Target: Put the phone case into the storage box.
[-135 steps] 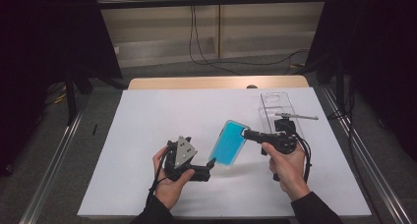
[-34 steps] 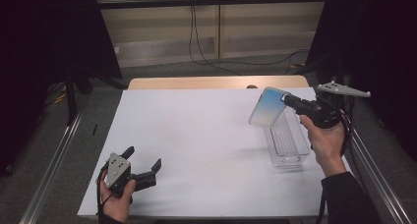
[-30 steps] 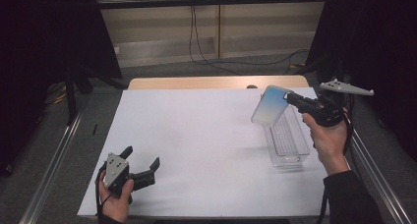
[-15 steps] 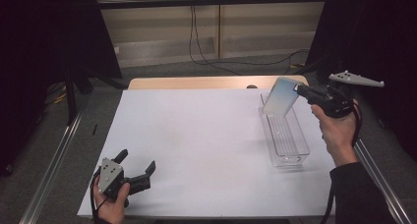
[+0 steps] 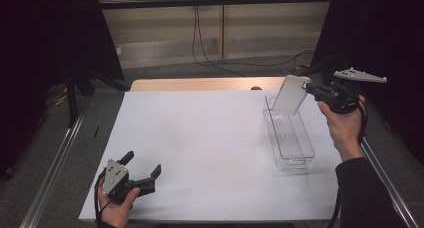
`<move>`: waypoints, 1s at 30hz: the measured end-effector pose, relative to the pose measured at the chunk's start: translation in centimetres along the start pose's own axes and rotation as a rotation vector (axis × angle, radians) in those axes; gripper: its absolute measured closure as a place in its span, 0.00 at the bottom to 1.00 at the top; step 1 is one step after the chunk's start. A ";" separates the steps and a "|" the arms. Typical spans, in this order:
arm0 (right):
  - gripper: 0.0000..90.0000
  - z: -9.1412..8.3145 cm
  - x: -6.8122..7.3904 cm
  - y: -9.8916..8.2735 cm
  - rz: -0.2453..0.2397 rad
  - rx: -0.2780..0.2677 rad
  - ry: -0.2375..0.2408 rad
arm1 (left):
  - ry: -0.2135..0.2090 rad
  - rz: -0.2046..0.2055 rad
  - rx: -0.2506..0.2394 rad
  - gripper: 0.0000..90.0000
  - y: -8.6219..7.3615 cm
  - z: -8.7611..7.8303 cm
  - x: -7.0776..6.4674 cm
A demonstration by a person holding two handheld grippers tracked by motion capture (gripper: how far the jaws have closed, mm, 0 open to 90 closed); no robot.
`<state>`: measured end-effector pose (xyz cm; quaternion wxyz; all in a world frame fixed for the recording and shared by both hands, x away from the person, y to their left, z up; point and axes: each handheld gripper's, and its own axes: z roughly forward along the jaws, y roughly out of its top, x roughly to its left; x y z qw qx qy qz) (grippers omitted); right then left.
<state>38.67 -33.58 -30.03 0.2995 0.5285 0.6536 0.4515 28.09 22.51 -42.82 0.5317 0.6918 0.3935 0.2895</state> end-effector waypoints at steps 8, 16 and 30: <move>0.94 1.2 -0.3 -0.3 -0.013 0.022 0.007 | -0.006 -0.003 0.008 0.02 -0.1 0.2 -0.1; 0.94 2.2 -0.7 -0.5 -0.020 0.042 -0.020 | 0.004 -0.006 0.007 0.02 -0.1 0.2 -0.1; 0.94 4.2 -1.0 -1.1 -0.045 0.058 -0.078 | -0.001 -0.010 0.007 0.02 -0.1 0.3 0.0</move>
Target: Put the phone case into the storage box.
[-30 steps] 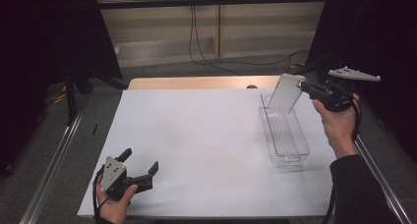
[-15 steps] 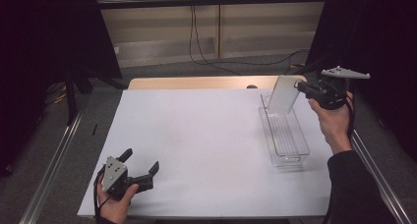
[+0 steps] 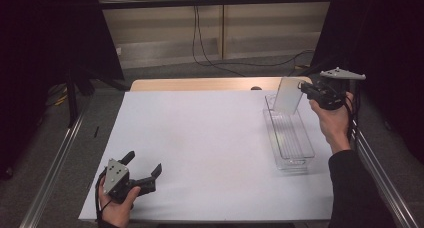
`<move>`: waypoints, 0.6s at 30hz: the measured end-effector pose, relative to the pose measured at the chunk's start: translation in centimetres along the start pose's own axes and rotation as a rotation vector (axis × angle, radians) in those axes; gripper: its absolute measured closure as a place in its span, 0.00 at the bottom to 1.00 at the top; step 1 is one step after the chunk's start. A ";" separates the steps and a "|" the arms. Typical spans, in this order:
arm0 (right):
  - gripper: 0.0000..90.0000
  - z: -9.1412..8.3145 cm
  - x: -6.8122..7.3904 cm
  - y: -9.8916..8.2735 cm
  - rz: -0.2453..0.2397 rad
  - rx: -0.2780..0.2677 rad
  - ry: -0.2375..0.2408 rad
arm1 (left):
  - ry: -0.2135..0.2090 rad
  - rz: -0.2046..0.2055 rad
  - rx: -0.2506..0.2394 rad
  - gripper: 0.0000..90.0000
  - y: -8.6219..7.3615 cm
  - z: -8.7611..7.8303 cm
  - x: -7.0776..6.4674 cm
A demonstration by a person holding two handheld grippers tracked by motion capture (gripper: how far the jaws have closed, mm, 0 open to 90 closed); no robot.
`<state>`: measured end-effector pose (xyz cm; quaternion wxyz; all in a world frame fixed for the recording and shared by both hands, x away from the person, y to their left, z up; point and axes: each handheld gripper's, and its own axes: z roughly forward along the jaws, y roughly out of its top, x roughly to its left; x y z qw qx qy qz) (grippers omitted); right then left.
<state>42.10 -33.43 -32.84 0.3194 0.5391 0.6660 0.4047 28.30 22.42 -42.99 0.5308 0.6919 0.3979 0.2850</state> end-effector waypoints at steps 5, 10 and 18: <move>0.94 0.8 -0.1 -0.2 -0.002 0.004 -0.004 | 0.002 -0.001 0.001 0.02 0.0 0.1 0.0; 0.94 1.6 -0.2 -0.3 0.007 0.007 -0.026 | 0.005 -0.001 0.000 0.02 0.0 0.1 0.0; 0.94 3.0 -0.1 -0.5 -0.001 0.022 -0.043 | 0.002 -0.002 0.001 0.02 0.0 0.2 0.1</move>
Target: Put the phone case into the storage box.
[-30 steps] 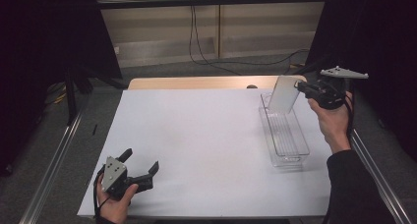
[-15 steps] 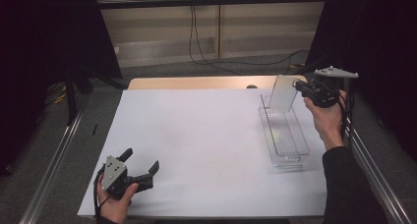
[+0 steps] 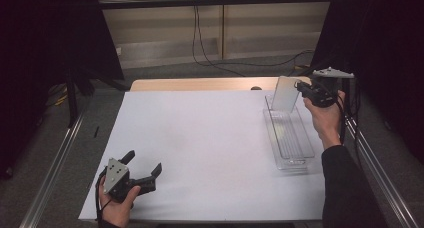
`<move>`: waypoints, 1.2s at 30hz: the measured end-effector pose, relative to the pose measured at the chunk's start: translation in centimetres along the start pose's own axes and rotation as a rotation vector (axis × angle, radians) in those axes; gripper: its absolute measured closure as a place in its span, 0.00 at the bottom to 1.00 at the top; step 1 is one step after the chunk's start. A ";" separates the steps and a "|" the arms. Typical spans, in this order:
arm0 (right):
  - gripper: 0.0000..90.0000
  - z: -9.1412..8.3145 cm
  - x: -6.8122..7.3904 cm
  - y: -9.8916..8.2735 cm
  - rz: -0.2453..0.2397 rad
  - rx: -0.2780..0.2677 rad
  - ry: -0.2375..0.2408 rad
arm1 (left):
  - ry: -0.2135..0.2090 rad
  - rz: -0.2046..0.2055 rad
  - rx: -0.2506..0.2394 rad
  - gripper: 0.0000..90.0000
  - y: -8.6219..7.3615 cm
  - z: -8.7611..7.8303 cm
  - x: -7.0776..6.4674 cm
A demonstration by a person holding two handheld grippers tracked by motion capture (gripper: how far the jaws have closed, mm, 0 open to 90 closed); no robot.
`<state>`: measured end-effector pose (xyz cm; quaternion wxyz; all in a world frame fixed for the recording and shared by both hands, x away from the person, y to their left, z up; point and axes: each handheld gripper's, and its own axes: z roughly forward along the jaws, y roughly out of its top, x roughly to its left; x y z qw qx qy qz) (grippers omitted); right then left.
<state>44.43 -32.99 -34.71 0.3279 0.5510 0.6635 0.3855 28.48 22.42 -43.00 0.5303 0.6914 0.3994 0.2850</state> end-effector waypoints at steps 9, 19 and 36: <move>0.94 1.2 0.0 -0.3 -0.017 -0.011 -0.012 | 0.002 0.003 -0.001 0.02 0.0 0.0 0.1; 0.94 2.6 0.2 -0.9 -0.031 0.017 -0.026 | 0.002 -0.003 0.001 0.02 0.0 0.0 0.0; 0.94 4.1 0.6 -1.6 -0.030 0.020 -0.022 | -0.001 0.006 0.003 0.02 -0.1 0.0 0.0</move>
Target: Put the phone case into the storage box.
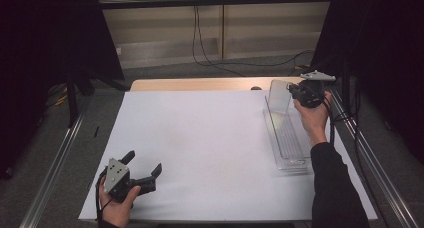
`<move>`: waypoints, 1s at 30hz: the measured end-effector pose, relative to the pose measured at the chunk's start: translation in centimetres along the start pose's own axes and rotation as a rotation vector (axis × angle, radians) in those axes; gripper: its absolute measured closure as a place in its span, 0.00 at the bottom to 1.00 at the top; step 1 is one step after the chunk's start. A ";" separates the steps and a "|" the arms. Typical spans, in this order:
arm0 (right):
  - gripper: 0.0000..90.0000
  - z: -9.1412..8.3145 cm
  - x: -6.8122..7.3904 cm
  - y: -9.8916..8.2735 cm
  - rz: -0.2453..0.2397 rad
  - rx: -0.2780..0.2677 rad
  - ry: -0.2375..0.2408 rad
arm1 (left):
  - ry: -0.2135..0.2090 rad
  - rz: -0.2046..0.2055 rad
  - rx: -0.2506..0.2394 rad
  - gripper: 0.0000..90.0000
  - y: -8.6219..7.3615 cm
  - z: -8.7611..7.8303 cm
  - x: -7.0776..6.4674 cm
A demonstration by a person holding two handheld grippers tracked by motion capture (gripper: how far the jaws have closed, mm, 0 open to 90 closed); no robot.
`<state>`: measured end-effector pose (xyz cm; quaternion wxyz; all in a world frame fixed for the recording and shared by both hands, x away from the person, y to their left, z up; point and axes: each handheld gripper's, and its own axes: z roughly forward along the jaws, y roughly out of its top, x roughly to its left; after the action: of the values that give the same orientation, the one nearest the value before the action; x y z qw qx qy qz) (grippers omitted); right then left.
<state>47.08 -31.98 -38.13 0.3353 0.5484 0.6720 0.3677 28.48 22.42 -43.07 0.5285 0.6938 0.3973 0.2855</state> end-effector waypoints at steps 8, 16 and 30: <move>0.94 -0.1 -0.9 0.3 -0.013 0.061 0.037 | 0.001 0.009 0.007 0.03 0.0 0.2 -0.1; 0.94 0.4 -1.0 1.2 -0.036 0.109 0.030 | 0.001 0.017 0.007 0.03 0.0 0.2 -0.1; 0.92 1.6 -1.0 1.3 -0.048 0.079 -0.004 | 0.002 0.019 0.012 0.03 -0.1 0.3 -0.1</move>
<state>49.23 -32.58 -37.75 0.3235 0.5458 0.6983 0.3315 28.67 22.12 -43.24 0.5212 0.7006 0.3928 0.2886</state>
